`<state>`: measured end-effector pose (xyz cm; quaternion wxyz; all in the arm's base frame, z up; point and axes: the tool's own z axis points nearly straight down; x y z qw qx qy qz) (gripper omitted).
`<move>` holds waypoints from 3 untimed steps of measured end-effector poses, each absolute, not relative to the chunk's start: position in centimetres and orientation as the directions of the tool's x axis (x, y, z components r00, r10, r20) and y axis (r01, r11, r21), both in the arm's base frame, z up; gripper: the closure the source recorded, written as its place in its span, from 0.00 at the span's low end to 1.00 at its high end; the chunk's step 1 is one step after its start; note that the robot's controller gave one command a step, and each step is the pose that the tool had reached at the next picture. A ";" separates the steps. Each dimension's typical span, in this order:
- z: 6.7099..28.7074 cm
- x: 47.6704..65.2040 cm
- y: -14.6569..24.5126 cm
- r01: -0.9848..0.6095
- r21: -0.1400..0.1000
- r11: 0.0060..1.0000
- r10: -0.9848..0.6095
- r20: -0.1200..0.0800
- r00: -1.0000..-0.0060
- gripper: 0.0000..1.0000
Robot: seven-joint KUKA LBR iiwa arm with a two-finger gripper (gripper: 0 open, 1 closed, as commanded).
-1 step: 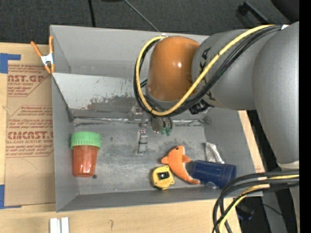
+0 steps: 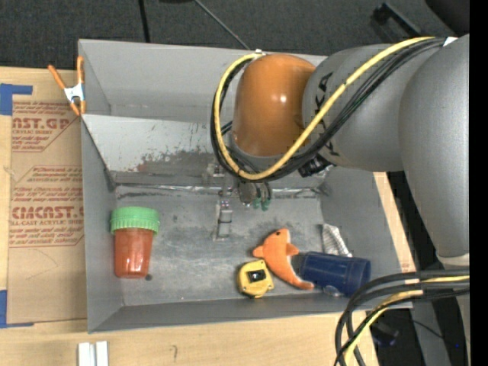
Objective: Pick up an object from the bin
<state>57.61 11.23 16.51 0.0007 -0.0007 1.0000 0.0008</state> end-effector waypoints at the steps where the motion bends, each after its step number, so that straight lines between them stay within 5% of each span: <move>1: 13.6 57.4 7.9 -0.118 0.003 0.993 -0.118 -0.008 -0.993 0.00; 2: 10.4 55.3 5.1 -0.109 -0.002 0.994 -0.109 0.000 -0.994 0.00; 3: 10.1 53.9 4.3 -0.003 0.001 1.000 -0.003 0.002 -1.000 0.00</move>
Offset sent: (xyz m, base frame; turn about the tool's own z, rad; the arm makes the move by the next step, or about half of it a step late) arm -0.0433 -0.0578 -0.0822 0.0094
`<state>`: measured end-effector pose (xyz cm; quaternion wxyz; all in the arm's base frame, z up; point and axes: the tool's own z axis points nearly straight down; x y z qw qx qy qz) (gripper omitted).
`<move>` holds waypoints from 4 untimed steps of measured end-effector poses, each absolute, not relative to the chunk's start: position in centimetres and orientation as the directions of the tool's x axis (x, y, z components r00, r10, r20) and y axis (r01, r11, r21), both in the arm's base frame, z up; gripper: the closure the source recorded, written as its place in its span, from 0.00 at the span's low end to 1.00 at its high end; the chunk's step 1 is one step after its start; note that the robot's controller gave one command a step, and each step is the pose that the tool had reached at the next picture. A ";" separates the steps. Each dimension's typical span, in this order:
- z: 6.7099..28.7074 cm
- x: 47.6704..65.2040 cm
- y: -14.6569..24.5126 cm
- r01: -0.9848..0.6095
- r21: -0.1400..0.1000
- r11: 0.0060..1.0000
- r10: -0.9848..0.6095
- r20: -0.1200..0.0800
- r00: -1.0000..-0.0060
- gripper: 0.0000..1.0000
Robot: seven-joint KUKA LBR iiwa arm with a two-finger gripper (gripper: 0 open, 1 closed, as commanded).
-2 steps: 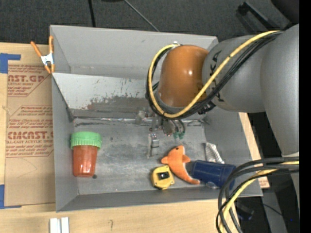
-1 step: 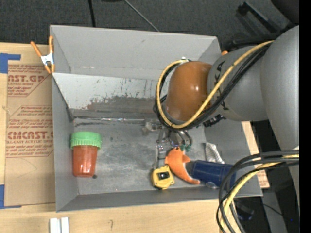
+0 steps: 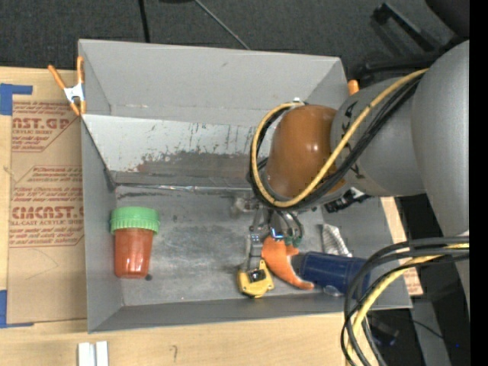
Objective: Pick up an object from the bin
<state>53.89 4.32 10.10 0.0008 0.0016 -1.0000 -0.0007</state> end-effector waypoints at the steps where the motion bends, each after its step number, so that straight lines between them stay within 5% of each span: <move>1: 8.3 54.5 1.8 -0.242 0.001 0.970 -0.242 -0.002 -0.970 0.00; 2: 10.5 53.1 0.2 -0.237 0.003 0.972 -0.237 0.005 -0.972 0.00; 3: 7.2 49.7 -4.1 -0.307 0.000 0.952 -0.307 -0.007 -0.952 1.00; 4: 7.2 49.7 -4.1 -0.307 0.000 0.952 -0.307 -0.007 -0.952 1.00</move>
Offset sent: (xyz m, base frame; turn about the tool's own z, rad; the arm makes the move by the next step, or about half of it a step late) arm -0.0171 -0.0520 0.0373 -0.1701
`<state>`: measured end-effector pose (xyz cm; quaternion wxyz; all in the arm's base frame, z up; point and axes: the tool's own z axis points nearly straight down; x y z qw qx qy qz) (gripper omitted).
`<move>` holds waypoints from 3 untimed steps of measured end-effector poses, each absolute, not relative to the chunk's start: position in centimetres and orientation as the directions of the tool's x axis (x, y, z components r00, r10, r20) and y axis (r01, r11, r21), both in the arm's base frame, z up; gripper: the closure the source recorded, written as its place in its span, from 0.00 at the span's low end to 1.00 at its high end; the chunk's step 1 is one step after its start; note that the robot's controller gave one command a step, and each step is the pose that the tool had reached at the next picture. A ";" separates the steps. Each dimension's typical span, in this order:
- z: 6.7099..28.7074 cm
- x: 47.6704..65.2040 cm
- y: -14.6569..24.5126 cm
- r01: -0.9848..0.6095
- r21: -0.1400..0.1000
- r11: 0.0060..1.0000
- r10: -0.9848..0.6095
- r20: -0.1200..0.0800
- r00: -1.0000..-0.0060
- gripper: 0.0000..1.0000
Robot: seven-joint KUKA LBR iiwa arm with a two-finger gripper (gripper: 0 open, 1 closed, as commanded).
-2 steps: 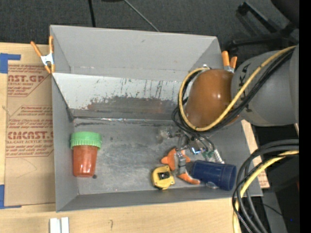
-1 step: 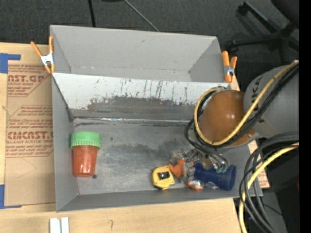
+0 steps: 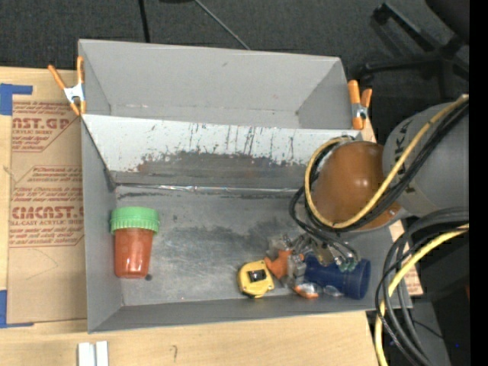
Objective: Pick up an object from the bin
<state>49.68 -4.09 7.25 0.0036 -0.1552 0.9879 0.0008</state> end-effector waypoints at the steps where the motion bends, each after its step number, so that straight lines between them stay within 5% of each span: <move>1: 12.1 49.2 -3.7 -0.299 0.004 0.954 -0.299 0.005 -0.954 1.00; 2: 13.1 49.8 -3.4 -0.286 -0.001 0.958 -0.286 -0.008 -0.958 1.00; 3: 16.3 48.9 -3.4 -0.294 0.005 0.956 -0.294 0.008 -0.956 1.00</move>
Offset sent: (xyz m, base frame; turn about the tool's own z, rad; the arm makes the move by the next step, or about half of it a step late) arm 0.0027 0.0096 0.0052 0.0409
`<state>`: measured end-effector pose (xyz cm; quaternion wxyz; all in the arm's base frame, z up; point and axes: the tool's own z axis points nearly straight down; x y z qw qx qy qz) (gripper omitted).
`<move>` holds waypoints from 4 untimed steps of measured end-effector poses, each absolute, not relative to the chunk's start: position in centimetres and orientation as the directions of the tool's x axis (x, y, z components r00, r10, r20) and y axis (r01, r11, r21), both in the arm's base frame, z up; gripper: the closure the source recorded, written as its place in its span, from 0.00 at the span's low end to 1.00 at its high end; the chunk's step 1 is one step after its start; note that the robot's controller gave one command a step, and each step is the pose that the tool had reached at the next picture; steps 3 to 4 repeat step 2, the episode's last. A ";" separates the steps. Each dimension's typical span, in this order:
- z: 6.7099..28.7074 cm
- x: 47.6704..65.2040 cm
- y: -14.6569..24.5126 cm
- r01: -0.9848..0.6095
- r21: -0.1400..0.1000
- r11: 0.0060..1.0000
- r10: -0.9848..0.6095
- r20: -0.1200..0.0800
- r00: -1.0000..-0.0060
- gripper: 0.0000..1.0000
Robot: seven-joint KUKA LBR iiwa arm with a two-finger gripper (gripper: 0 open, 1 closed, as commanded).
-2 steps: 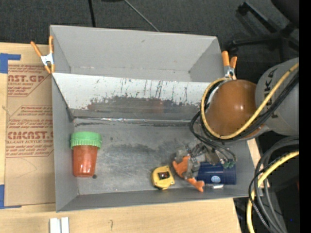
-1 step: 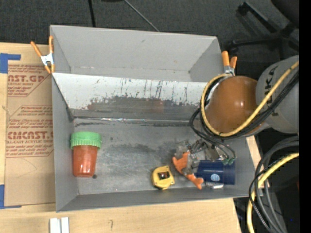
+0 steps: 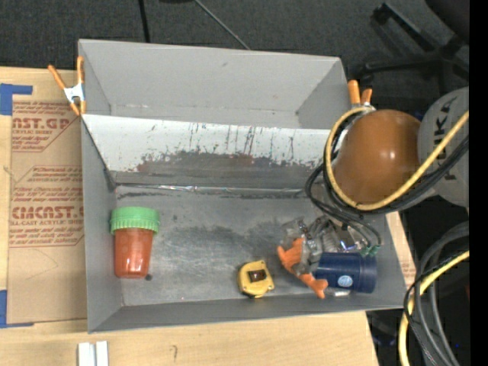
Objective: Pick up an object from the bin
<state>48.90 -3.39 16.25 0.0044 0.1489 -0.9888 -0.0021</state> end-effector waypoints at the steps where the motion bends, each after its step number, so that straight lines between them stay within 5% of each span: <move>1: 24.1 51.0 -2.1 -0.313 0.000 0.950 -0.313 -0.003 -0.950 1.00; 4: 24.1 51.0 -2.1 -0.313 0.001 0.950 -0.313 -0.003 -0.950 1.00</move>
Offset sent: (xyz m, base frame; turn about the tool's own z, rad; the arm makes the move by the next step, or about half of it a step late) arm 0.0000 0.0000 0.0000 0.0000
